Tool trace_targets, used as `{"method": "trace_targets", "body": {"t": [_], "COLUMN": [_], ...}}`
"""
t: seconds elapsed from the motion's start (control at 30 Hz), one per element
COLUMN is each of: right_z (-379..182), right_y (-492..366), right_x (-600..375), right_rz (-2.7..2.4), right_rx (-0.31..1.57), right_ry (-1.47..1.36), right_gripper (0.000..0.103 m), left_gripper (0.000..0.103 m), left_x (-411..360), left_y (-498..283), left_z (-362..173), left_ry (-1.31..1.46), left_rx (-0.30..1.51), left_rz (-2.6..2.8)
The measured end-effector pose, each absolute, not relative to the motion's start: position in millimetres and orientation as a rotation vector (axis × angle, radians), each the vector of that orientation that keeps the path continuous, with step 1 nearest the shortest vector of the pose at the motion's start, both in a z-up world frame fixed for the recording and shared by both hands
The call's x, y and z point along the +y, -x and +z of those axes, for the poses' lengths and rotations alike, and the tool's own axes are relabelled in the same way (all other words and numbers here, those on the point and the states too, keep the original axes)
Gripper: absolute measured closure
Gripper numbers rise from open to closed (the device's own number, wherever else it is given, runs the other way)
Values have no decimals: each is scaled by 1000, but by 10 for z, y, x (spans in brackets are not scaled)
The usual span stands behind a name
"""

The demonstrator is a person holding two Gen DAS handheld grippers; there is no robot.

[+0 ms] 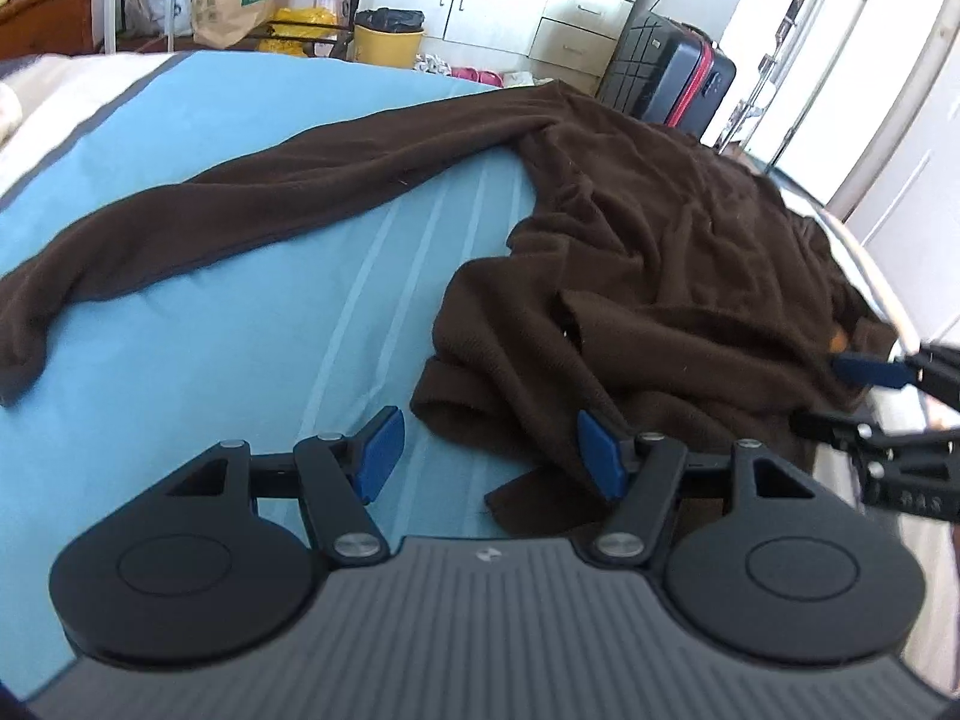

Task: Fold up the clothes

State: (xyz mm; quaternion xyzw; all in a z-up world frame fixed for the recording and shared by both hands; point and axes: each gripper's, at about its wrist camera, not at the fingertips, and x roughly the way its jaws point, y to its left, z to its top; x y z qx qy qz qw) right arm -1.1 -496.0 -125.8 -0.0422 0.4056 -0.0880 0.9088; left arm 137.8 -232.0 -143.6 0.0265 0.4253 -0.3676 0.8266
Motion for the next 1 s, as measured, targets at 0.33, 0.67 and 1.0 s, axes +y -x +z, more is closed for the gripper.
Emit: {"method": "trace_targets", "body": {"t": [0.33, 0.67, 1.0], "right_z": [-896, -459, -334], "right_y": [330, 1309, 1790], "right_x": [-5446, -6476, -6651], "right_rz": [-279, -870, -1251], "right_rx": [790, 860, 835], "right_ry": [-24, 170, 157], "right_gripper": [93, 94, 96], "left_gripper": [40, 40, 40], "left_x": [-2336, -2272, -2298], "left_y": [-1328, -1344, -1378], "left_z": [-1426, -1374, -1424], "left_ry": [-98, -91, -104], "left_rx": [869, 853, 864], "left_rz": [-757, -742, -719]}}
